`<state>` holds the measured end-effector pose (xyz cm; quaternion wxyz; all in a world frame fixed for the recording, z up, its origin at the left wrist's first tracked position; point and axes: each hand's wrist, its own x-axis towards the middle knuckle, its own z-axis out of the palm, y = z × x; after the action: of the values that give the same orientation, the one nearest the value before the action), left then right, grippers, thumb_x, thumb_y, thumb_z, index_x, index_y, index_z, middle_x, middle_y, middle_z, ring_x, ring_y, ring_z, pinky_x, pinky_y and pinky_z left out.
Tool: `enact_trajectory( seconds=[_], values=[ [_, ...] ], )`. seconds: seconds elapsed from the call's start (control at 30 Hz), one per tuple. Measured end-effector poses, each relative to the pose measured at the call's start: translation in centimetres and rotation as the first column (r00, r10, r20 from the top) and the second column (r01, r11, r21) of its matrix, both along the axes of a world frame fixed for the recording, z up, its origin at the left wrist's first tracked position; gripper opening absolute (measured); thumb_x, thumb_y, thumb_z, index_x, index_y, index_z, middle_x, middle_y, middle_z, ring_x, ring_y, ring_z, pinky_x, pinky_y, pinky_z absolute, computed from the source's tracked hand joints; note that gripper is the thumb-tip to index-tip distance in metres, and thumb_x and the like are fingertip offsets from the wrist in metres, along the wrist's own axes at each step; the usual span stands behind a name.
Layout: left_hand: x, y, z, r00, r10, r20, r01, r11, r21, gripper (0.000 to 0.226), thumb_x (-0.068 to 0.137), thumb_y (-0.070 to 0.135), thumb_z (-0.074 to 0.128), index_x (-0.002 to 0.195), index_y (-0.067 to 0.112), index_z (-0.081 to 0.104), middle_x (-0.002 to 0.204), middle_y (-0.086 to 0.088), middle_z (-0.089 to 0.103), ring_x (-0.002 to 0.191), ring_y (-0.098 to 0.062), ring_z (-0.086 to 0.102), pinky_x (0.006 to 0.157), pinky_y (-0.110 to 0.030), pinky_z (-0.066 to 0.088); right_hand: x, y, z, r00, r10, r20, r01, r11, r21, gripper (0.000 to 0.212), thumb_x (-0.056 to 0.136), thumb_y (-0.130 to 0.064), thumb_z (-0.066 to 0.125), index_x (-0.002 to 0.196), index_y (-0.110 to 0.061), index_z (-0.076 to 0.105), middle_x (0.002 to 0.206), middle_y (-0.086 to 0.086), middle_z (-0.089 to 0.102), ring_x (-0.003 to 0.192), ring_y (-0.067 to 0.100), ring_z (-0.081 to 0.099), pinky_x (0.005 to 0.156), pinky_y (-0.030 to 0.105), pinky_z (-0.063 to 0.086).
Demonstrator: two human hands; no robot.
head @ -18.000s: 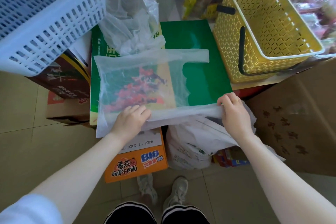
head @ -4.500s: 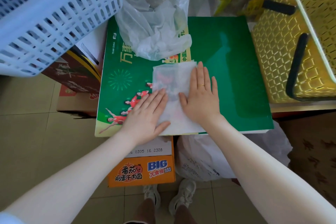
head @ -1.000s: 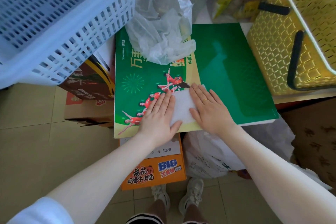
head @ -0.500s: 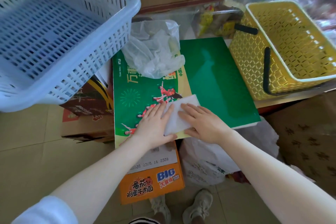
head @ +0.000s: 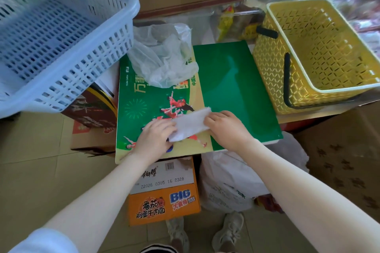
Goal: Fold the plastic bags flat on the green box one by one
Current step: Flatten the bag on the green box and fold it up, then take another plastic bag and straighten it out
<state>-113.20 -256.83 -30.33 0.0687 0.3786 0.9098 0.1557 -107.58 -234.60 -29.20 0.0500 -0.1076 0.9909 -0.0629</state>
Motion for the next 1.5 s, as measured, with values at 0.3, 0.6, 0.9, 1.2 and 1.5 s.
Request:
enact_trajectory(
  seconds=[0.3, 0.6, 0.9, 1.2, 1.5],
  values=[
    [3.3, 8.9, 8.4, 0.969, 0.126, -0.214, 0.0, 0.862, 0.507, 0.014, 0.088, 0.03, 0.05, 0.092, 0.018, 0.055, 0.071, 0.002, 0.064, 0.063, -0.007, 0.055, 0.054, -0.022, 0.043, 3.9, 7.4, 8.5, 0.967, -0.106, -0.232, 0.008, 0.921, -0.389, 0.018, 0.085, -0.023, 0.056, 0.092, -0.007, 0.06, 0.081, 0.006, 0.065, 0.075, 0.029, 0.059, 0.066, 0.033, 0.04],
    [2.5, 16.4, 10.4, 0.9, 0.395, 0.183, -0.434, 0.847, 0.306, 0.017, 0.092, 0.02, 0.05, 0.101, 0.015, 0.063, 0.084, 0.004, 0.064, 0.073, -0.014, 0.057, 0.068, -0.031, 0.049, 1.2, 19.8, 14.3, 0.662, -0.749, -0.014, 0.404, 0.372, -0.836, 0.011, 0.093, -0.019, 0.047, 0.087, -0.011, 0.05, 0.079, 0.005, 0.05, 0.069, 0.014, 0.043, 0.054, 0.024, 0.033],
    [3.5, 17.7, 8.1, 0.912, 0.331, 0.24, -0.363, 0.927, 0.099, 0.021, 0.095, 0.024, 0.045, 0.104, 0.02, 0.064, 0.09, 0.002, 0.067, 0.06, -0.009, 0.053, 0.06, -0.035, 0.05, -3.7, 25.0, 8.7, 0.467, -0.804, 0.367, 0.833, 0.261, -0.488, 0.028, 0.092, -0.008, 0.043, 0.117, 0.0, 0.053, 0.118, 0.02, 0.057, 0.104, 0.034, 0.054, 0.077, 0.033, 0.039],
    [0.7, 16.8, 8.0, 0.931, 0.302, 0.205, -0.314, 0.949, 0.029, 0.029, 0.095, 0.023, 0.045, 0.123, 0.021, 0.051, 0.104, 0.004, 0.062, 0.067, -0.01, 0.054, 0.057, -0.026, 0.045, -5.1, 20.9, 11.8, 0.713, -0.677, 0.182, 0.603, 0.46, -0.652, 0.033, 0.097, -0.022, 0.045, 0.127, -0.008, 0.049, 0.124, 0.009, 0.057, 0.108, 0.019, 0.054, 0.086, 0.028, 0.044],
    [-7.5, 10.1, 5.3, 0.901, 0.401, -0.164, -0.42, 0.902, -0.103, 0.057, 0.092, 0.02, 0.049, 0.143, 0.012, 0.025, 0.153, -0.015, 0.013, 0.137, -0.034, 0.02, 0.112, -0.041, 0.02, -7.4, 8.2, 13.4, 0.892, -0.453, 0.011, 0.306, 0.585, -0.751, 0.017, 0.094, -0.014, 0.05, 0.098, -0.009, 0.066, 0.086, -0.004, 0.063, 0.076, 0.011, 0.057, 0.066, 0.014, 0.043]
  ],
)
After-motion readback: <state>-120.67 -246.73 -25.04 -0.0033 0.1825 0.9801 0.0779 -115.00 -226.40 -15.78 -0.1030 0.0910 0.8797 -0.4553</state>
